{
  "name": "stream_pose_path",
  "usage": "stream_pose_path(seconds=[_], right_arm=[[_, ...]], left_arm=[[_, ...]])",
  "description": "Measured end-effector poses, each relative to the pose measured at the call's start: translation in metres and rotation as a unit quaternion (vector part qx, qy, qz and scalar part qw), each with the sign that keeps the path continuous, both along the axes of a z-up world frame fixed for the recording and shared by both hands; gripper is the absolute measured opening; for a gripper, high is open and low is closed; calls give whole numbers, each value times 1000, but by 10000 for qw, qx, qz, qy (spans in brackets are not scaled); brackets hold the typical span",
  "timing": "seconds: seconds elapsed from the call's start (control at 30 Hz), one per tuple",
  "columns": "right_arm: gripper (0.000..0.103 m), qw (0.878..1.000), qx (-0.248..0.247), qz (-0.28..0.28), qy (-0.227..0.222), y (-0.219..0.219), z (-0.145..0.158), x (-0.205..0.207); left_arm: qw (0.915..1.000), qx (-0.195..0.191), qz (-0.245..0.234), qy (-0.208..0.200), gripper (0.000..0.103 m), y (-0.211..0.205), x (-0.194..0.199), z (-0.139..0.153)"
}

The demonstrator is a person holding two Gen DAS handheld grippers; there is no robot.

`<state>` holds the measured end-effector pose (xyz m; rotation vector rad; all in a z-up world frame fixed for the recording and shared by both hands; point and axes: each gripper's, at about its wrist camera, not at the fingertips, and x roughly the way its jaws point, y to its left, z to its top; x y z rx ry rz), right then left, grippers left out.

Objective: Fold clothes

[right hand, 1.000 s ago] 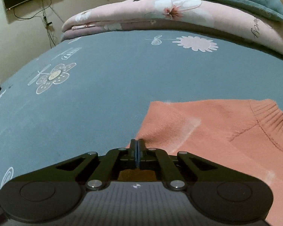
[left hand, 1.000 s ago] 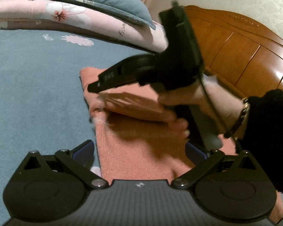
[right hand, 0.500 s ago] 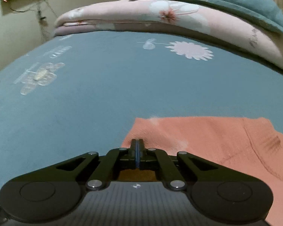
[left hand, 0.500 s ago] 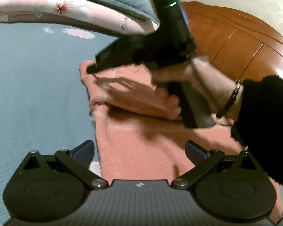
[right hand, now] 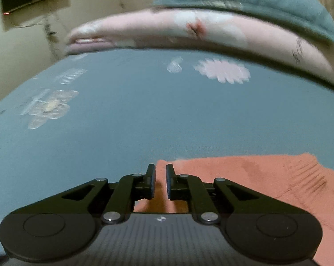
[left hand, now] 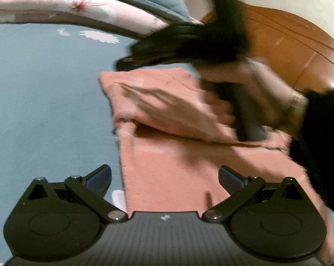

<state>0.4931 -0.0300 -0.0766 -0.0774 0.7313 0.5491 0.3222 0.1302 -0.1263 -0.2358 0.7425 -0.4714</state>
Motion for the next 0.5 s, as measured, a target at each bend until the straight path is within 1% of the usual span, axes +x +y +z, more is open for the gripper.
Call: stream_pose_path(seconds=[0.03, 0.13, 0.27, 0.37, 0.43, 0.5], right_arm=[[12, 9999, -38, 110, -29, -3, 5, -9], [12, 9983, -192, 541, 107, -9, 9, -32], [11, 9941, -376, 957, 356, -9, -2, -47], [11, 9948, -347, 857, 423, 1, -21, -43], [11, 9965, -81, 676, 489, 7, -30, -37], [11, 9966, 95, 613, 533, 10, -31, -34]], left_arm=[[10000, -10, 78, 26, 102, 3, -1, 1], [9996, -129, 206, 106, 102, 12, 0, 3], [9990, -130, 368, 203, 102, 26, 5, 5], [9982, -165, 518, 248, 102, 34, 7, 4], [9983, -149, 510, 240, 102, 32, 9, 6], [9984, -116, 495, 235, 102, 30, 10, 6]])
